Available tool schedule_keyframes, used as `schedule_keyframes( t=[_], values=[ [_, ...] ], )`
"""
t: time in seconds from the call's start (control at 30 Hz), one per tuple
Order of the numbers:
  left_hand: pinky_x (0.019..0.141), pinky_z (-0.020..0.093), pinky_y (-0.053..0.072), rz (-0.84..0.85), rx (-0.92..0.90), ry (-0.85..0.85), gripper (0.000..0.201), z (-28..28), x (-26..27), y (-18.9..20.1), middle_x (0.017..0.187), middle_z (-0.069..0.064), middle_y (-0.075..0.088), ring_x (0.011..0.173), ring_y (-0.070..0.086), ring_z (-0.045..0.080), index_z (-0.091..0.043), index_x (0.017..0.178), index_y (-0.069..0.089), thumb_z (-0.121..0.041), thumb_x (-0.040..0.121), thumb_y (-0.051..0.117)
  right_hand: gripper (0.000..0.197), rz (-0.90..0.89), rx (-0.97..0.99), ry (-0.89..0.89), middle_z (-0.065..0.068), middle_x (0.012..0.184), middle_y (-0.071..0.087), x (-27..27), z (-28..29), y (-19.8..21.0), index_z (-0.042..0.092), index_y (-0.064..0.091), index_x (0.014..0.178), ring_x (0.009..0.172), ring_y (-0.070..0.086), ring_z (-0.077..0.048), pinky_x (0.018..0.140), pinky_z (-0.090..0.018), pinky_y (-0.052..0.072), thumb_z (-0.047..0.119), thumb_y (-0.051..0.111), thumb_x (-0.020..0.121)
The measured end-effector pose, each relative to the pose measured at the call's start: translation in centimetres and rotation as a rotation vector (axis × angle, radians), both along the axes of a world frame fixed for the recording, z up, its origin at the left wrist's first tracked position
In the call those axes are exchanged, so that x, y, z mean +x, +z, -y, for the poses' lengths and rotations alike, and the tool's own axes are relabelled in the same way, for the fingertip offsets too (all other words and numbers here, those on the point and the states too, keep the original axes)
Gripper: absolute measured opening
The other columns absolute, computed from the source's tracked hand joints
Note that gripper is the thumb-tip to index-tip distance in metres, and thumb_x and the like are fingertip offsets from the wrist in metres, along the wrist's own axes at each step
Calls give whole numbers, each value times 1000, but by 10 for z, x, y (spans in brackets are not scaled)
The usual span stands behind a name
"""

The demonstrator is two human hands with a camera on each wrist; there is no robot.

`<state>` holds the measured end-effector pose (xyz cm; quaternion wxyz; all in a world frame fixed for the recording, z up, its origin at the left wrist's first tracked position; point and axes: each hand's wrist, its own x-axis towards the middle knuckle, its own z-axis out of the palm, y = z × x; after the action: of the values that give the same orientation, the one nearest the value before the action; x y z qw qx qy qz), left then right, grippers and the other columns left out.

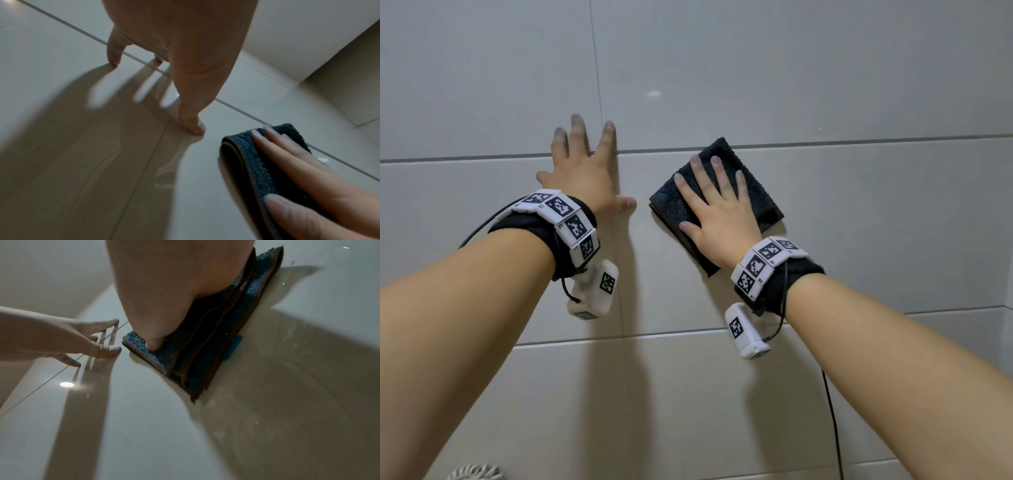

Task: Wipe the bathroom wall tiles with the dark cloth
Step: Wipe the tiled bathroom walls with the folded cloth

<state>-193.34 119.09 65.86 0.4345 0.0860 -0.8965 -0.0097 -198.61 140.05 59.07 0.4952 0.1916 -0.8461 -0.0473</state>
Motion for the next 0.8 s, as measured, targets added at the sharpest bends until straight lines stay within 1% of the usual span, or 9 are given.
schedule_keyframes(
  t=[0.1, 0.2, 0.33, 0.43, 0.53, 0.67, 0.73, 0.8],
  values=[
    [103, 71, 32, -12, 19, -25, 115, 2, 0, -6, 164, -4, -19, 152, -10, 26, -44, 154, -6, -59, 75, 77, 76, 12, -31, -3, 0, 164, -13, 2, 6, -14, 33, 3, 156, 150, -14, -28, 119, -54, -7, 55, 43, 96],
    [103, 69, 32, -49, 52, -46, 106, 4, -1, -21, 165, -3, -18, 152, -9, 25, -44, 154, -2, -58, 80, 72, 77, 23, -34, -24, -2, 164, -14, 4, 13, -29, 32, 0, 156, 150, -15, -30, 119, -56, -5, 56, 42, 97],
    [106, 67, 30, -75, 77, -54, 100, 11, 1, -58, 165, -2, -16, 153, -6, 24, -43, 155, 2, -63, 81, 67, 77, 40, -29, -37, -3, 164, -14, 7, 20, -50, 32, 0, 156, 150, -15, -30, 119, -57, -4, 56, 42, 97],
    [106, 65, 31, -75, 119, -80, 97, 20, 8, -91, 166, -2, -11, 153, -4, 24, -38, 155, 10, -57, 81, 70, 78, 57, -42, -39, -4, 164, -15, 10, 26, -63, 31, -1, 156, 149, -15, -31, 119, -57, -4, 54, 43, 97],
    [106, 64, 31, -36, 236, -82, 95, 28, 17, -121, 166, 0, -10, 152, -3, 26, -36, 155, 12, -49, 83, 71, 79, 82, -53, -37, -4, 164, -15, 14, 33, -79, 31, -1, 156, 149, -15, -31, 119, -57, -5, 53, 45, 97],
    [107, 64, 30, 3, 450, -15, 99, 44, 27, -159, 165, 4, -12, 151, -2, 31, -37, 156, 7, -51, 83, 71, 81, 116, -32, -42, -5, 164, -14, 19, 45, -107, 30, 0, 156, 149, -14, -32, 118, -58, -3, 52, 48, 95],
    [111, 62, 28, -1, 533, -4, 102, 55, 31, -174, 165, 6, -13, 151, -2, 33, -38, 156, 5, -51, 81, 73, 82, 126, -24, -43, -5, 164, -13, 21, 49, -119, 30, 0, 156, 150, -13, -33, 118, -59, -1, 51, 50, 95],
    [118, 57, 20, -10, 659, 4, 108, 64, 35, -187, 165, 9, -12, 150, 2, 38, -37, 157, 4, -52, 78, 76, 82, 138, -19, -42, -5, 164, -12, 23, 53, -128, 30, 1, 156, 150, -12, -33, 118, -60, 0, 50, 51, 95]
  ],
)
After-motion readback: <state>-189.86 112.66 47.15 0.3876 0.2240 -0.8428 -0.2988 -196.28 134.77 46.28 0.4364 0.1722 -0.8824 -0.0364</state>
